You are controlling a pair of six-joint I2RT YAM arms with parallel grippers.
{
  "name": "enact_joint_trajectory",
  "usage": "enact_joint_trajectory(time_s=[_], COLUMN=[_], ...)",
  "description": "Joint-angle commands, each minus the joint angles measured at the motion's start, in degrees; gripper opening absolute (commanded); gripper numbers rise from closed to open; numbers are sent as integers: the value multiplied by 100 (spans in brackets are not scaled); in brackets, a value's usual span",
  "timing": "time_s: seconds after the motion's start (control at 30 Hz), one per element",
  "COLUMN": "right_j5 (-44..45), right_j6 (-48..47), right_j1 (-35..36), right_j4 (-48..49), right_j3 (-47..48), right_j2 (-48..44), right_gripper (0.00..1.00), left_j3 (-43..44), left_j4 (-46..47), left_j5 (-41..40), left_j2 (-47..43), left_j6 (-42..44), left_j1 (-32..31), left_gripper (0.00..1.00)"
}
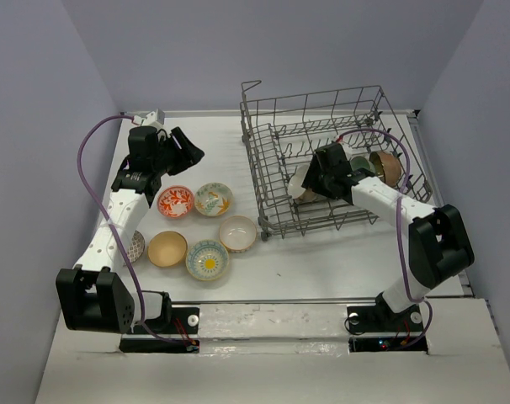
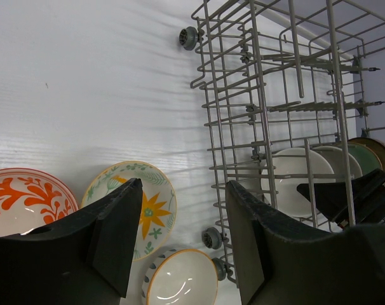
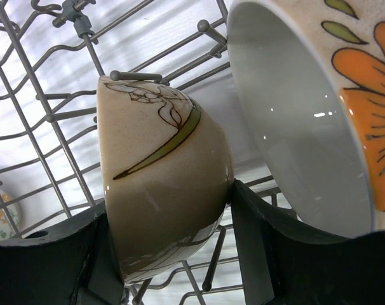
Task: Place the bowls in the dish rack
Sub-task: Pick up the bowl from the dish rack, then insert the bowl into the dish rack.
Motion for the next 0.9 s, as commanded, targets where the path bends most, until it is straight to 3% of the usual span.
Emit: enact_joint_trajectory(time_s=[0.0, 0.87], right_j5=[219, 1142], right_j6=[-511, -1838], right_j1=[-18, 429], right_j4=[354, -358], right_j3=[146, 1289], right_j2=[-392, -251], right_gripper=[50, 54], left_j3=[96, 113], left_j4=[187, 214], left_j5=[7, 34], left_j2=[-62, -9], left_j6=[78, 61], left_j1=[-15, -15], left_gripper=[64, 64])
